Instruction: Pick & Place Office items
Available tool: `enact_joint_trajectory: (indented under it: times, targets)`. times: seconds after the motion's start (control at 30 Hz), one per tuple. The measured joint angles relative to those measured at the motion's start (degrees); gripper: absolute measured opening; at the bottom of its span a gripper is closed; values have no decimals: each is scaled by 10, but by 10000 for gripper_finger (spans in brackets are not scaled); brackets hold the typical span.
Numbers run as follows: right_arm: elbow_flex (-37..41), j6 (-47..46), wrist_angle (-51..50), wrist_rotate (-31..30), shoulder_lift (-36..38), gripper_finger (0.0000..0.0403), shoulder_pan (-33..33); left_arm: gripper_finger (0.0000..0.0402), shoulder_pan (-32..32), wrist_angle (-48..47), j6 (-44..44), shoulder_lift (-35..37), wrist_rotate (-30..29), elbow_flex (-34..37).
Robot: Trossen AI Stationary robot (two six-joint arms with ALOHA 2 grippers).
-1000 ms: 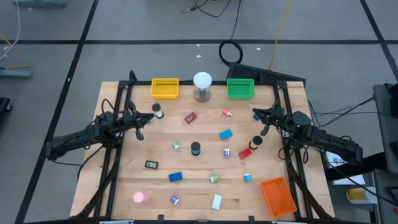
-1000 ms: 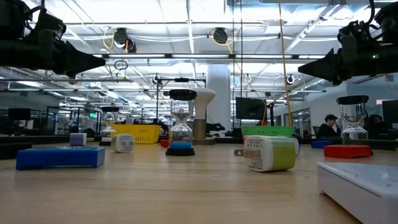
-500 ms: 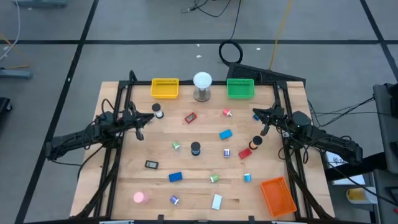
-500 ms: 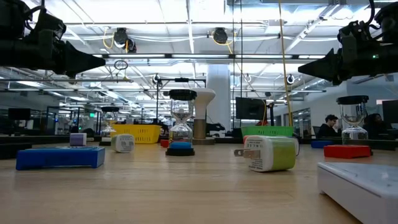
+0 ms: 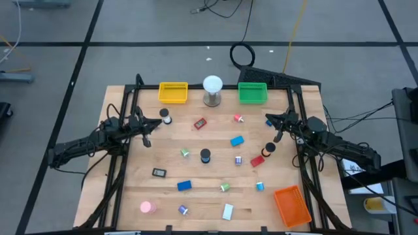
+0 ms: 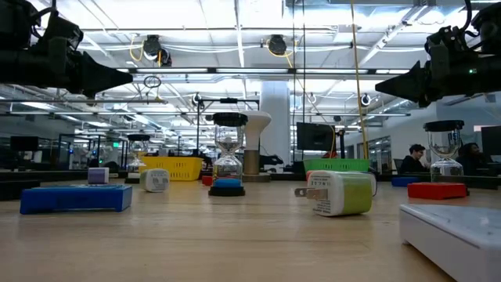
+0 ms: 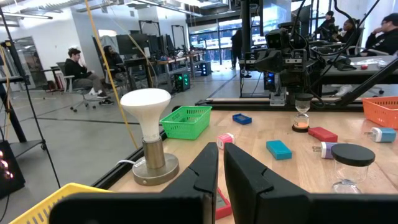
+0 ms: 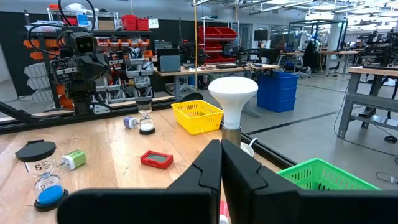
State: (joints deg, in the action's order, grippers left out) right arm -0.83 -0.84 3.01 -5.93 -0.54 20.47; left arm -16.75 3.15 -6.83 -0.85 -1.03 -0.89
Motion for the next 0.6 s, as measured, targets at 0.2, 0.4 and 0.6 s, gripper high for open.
enact_joint_trajectory:
  times: [0.2, 0.4, 0.6]
  targets:
    - [0, -11, 41, 0, 0, 0, 0, 31, 0, 0, 19, 0, 0, 0]
    - [0, -120, 136, -1, 0, 0, 0, 31, 0, 1, 69, 0, 0, 0]
    - [0, -183, 245, 3, 0, 0, 0, 31, 0, 4, 175, 0, 6, 0]
